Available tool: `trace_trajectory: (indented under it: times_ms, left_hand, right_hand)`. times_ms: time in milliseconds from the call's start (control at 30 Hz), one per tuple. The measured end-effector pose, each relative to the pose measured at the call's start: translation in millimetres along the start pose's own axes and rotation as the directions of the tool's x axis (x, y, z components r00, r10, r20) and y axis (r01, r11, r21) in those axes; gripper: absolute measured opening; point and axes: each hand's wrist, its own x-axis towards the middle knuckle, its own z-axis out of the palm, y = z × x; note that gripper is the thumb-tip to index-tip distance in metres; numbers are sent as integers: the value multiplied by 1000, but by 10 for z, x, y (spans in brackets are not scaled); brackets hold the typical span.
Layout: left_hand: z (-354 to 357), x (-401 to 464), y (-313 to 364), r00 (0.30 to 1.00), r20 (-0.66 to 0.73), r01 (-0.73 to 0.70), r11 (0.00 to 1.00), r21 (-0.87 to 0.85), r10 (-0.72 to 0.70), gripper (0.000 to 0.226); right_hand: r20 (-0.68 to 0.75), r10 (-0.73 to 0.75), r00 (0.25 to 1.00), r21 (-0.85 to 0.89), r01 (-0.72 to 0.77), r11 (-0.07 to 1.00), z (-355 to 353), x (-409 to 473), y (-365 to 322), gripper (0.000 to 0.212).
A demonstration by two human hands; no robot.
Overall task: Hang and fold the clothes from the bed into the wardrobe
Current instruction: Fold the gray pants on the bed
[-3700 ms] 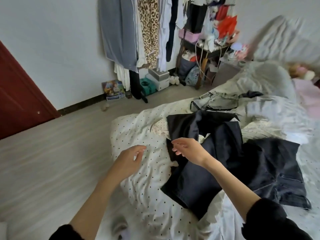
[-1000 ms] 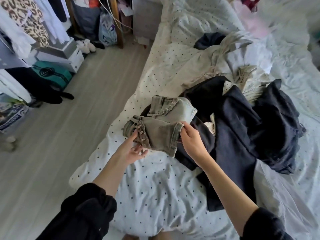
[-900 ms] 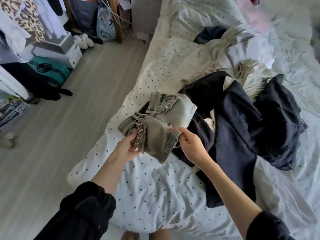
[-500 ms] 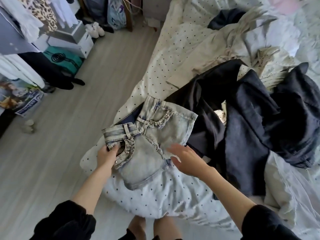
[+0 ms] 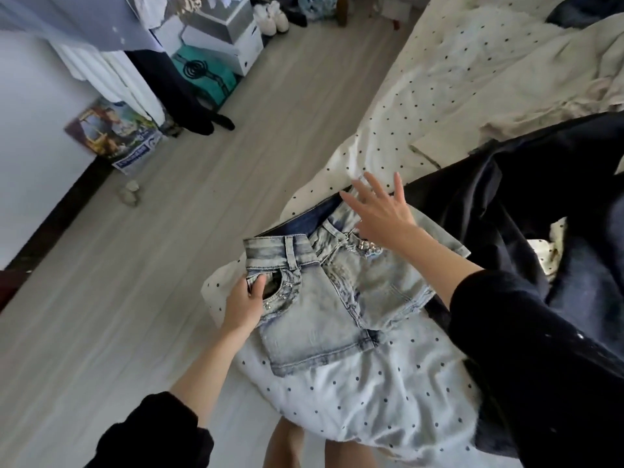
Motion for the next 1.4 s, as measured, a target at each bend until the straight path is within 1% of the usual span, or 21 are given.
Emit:
trace_trajectory:
  times_ms: [133, 267, 333, 400, 467, 533, 600, 700, 767, 867, 900, 933, 1000, 1033, 1100, 1167, 1233, 1267, 1300, 1333, 1400]
  left_hand:
    - [-25, 92, -92, 1000, -12, 20, 1000, 20, -20, 24]
    - [-53, 126, -143, 999, 9, 43, 999, 14, -43, 34]
    - [-55, 124, -146, 999, 12, 37, 999, 11, -37, 34]
    - [-44, 116, -127, 1000, -2, 31, 999, 6, -31, 34]
    - [-30, 91, -92, 999, -33, 24, 1000, 8, -23, 34]
    - [-22, 78, -59, 999, -44, 21, 1000, 22, -20, 31]
    - [-17, 97, -49, 998, -36, 47, 998, 28, -46, 31]
    - [-8, 68, -50, 996, -18, 88, 995, 42, -88, 37]
    - [-6, 36, -44, 995, 3, 96, 995, 21, -96, 36]
    - [-54, 11, 6, 996, 18, 83, 996, 14, -83, 30]
    - [-87, 24, 45, 997, 0, 81, 997, 7, -81, 34]
    - [-127, 55, 97, 997, -50, 65, 998, 10, -64, 48]
    - [-194, 175, 312, 983, -180, -3, 993, 121, 25, 64]
    - [-198, 252, 466, 975, -198, -51, 973, 227, 97, 62]
    - [-114, 446, 765, 981, -73, -134, 900, 415, 179, 49]
    - [63, 548, 988, 988, 110, -151, 808, 569, 107, 48]
    - [244, 549, 1062, 970, 243, -188, 642, 743, 3, 59]
    - [305, 527, 1060, 964, 265, -205, 566, 798, -26, 57]
    - [321, 511, 1028, 964, 265, -208, 546, 811, -26, 48]
    - [310, 514, 985, 968, 252, -199, 590, 783, -8, 36]
    - [239, 519, 881, 971, 205, -219, 794, 567, 121, 12]
  right_hand:
    - [-102, 46, 994, -58, -52, 997, 7, 156, 43, 29]
    - [-69, 66, 995, 59, -62, 996, 85, 157, 154, 35]
    - [-49, 71, 996, 107, -65, 992, 62, 199, 207, 29]
    - [-57, 219, 974, 275, -195, 941, -27, 279, 295, 25]
    - [-37, 439, 897, 464, -374, 803, -123, 331, 426, 26]
    - [-46, 542, 839, 473, -460, 751, -176, 324, 514, 29]
    - [-104, 496, 862, 415, -416, 809, -176, 250, 425, 37]
    - [-202, 238, 950, 366, -152, 918, -24, -114, -95, 47]
    - [-149, 81, 986, 382, -18, 924, 164, -436, -508, 51]
    - [-13, 35, 999, 419, -26, 908, 403, -608, -816, 56]
    - [37, 45, 998, 441, -57, 895, 446, -571, -831, 57]
    - [68, 44, 997, 452, -71, 889, 488, -527, -835, 58]
    - [45, 31, 999, 466, -48, 884, 549, -503, -851, 58]
    - [24, 14, 1000, 471, -23, 882, 571, -528, -867, 57]
    - [-14, -1, 1000, 471, 7, 882, 647, -600, -884, 52]
    - [-67, -1, 998, 473, 33, 880, 714, -682, -874, 43]
    - [-102, 12, 995, 489, 40, 872, 708, -725, -838, 38]
    - [-124, 21, 992, 505, 45, 862, 698, -735, -811, 37]
    - [-144, 38, 989, 529, 45, 847, 684, -732, -799, 37]
    - [-149, 65, 987, 555, 29, 831, 646, -713, -784, 37]
    - [-160, 167, 973, 590, -41, 807, 559, -626, -746, 34]
